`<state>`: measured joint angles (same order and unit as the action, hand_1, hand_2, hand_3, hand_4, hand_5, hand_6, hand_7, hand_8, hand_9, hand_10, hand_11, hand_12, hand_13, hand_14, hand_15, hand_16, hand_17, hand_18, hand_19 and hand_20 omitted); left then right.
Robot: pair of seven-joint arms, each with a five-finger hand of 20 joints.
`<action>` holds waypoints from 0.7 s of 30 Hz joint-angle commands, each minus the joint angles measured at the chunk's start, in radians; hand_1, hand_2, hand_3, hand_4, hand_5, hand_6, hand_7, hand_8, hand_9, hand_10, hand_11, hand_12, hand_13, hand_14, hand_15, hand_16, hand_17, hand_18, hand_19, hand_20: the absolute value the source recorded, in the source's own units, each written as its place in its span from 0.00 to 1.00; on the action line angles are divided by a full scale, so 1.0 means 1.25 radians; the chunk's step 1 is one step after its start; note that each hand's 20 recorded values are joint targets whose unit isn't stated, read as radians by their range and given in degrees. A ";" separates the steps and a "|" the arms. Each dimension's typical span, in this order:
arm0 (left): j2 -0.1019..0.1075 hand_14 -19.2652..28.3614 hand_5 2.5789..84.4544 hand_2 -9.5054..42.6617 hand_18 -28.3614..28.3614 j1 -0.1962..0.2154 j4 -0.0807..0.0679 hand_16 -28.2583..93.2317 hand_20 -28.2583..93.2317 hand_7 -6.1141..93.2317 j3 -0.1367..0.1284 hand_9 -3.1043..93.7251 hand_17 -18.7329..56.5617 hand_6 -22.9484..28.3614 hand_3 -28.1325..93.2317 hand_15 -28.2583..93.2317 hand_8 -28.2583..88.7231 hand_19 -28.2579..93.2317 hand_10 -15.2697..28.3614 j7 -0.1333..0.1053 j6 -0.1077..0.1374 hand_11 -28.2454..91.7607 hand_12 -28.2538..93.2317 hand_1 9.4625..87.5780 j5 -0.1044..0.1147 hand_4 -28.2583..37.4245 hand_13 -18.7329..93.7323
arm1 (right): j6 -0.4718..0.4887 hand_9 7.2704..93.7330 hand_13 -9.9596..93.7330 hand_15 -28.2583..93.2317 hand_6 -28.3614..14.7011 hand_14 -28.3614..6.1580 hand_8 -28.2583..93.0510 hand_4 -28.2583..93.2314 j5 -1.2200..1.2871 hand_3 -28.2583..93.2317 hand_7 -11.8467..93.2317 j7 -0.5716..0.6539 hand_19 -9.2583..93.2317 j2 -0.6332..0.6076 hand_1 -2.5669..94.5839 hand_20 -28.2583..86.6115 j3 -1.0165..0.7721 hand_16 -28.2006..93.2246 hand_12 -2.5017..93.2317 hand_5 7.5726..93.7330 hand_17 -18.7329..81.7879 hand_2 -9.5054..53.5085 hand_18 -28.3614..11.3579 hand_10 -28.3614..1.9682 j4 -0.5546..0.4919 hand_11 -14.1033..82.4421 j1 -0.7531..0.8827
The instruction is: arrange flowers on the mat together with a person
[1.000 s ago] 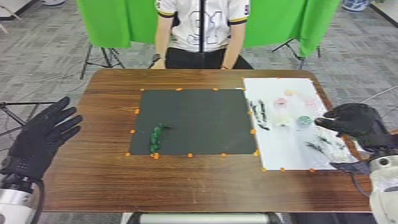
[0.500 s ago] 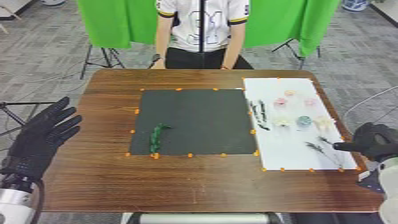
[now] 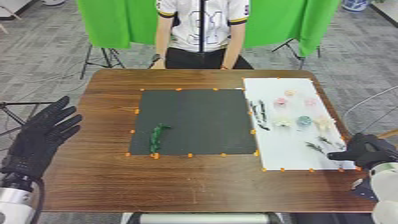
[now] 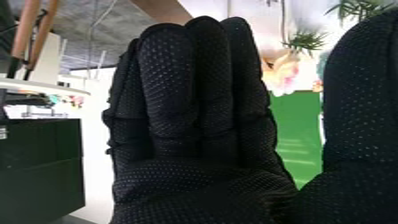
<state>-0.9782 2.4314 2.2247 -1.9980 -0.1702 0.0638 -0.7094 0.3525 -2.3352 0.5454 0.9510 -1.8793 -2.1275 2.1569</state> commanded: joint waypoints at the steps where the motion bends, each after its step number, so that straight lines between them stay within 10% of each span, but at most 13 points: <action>1: 0.000 0.70 0.35 0.10 0.88 0.002 -0.005 0.27 0.31 0.21 0.002 0.31 0.14 0.50 0.80 0.41 0.18 0.58 0.60 0.007 0.006 0.35 0.39 0.22 -0.002 0.05 0.36 | 0.042 0.73 0.72 0.75 0.63 0.52 0.14 0.00 0.009 0.68 0.44 0.027 0.79 -0.004 0.38 0.55 0.001 0.45 0.38 0.64 0.49 0.00 0.24 0.54 0.001 0.58 0.000; 21: 0.001 0.70 0.35 0.10 0.88 0.000 -0.006 0.27 0.31 0.21 0.000 0.31 0.14 0.50 0.80 0.41 0.18 0.59 0.60 0.006 0.007 0.35 0.39 0.22 -0.002 0.05 0.36 | 0.079 0.76 0.75 0.78 0.66 0.54 0.18 0.00 -0.024 0.73 0.45 0.077 0.82 -0.011 0.46 0.54 0.092 0.45 0.39 0.68 0.52 0.00 0.24 0.57 0.044 0.62 -0.042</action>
<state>-0.9758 2.4251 2.2233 -1.9980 -0.1696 0.0638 -0.7094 0.4254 -2.3248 0.6597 0.9359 -1.8048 -2.1064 2.1009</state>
